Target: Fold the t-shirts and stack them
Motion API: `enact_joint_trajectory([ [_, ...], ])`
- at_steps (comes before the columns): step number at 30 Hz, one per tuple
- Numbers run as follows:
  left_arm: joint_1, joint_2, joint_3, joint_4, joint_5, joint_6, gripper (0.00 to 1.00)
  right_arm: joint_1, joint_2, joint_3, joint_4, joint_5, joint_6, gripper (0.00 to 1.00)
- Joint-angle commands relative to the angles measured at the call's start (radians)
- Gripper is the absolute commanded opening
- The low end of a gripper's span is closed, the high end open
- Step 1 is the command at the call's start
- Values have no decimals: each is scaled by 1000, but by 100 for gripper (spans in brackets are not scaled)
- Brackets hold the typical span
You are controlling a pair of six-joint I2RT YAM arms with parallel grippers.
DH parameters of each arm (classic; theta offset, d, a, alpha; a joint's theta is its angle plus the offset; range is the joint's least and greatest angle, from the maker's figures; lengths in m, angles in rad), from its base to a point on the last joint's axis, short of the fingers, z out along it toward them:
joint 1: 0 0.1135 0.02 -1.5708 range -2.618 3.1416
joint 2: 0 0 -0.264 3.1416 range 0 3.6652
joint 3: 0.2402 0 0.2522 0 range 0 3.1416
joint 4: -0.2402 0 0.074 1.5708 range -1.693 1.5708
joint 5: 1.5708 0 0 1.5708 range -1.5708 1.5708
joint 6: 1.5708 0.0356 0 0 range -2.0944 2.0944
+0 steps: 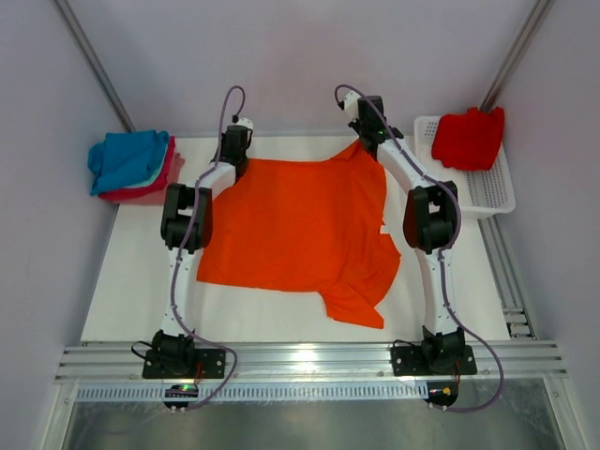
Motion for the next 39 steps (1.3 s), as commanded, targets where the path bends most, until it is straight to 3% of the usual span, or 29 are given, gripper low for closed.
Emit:
enact_joint_trajectory([
  [1,14,32,54,86,-33,19,0,4,12,62,87,42,9,3],
  [6,17,42,61,86,-24,20,0,15,9,58,67,22,9,3],
  [15,47,-40,0,-97,87,-72,0,50,-109,-25,-77,-6,58,3],
  [23,70,-183,-80,-267,248,-138,0,70,-287,-250,-146,-39,103,3],
  [30,70,-274,-163,-359,305,-113,0,70,-453,-469,-143,-62,115,3],
  [39,72,-373,-189,-431,332,-101,0,70,-574,-565,-230,-130,135,3],
])
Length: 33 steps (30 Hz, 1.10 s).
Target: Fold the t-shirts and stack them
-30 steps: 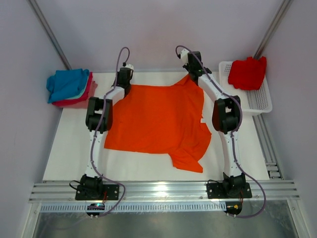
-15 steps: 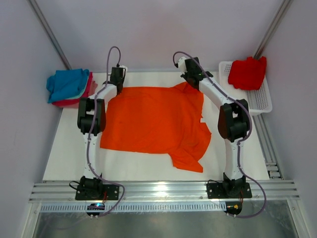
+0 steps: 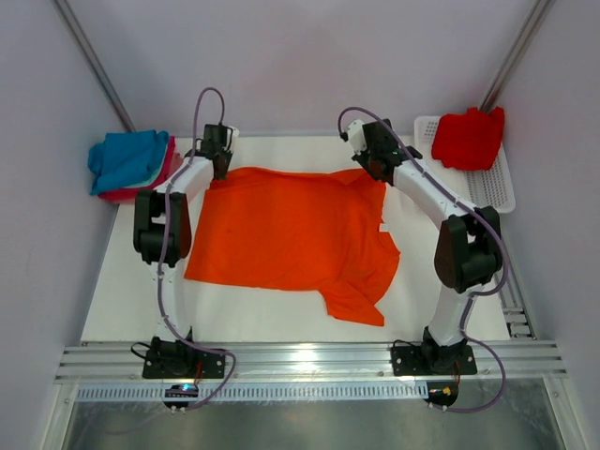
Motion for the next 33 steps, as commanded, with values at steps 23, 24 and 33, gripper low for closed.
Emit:
enact_joint_trajectory([
  [23,5,-285,-30,-272,247,84,0,3,-262,-154,-293,-293,41,3],
  [24,5,-275,-19,-295,247,85,0,3,-260,-153,-306,-298,40,3],
  [33,5,-235,44,-438,200,137,0,3,-259,-156,-382,-329,25,3],
])
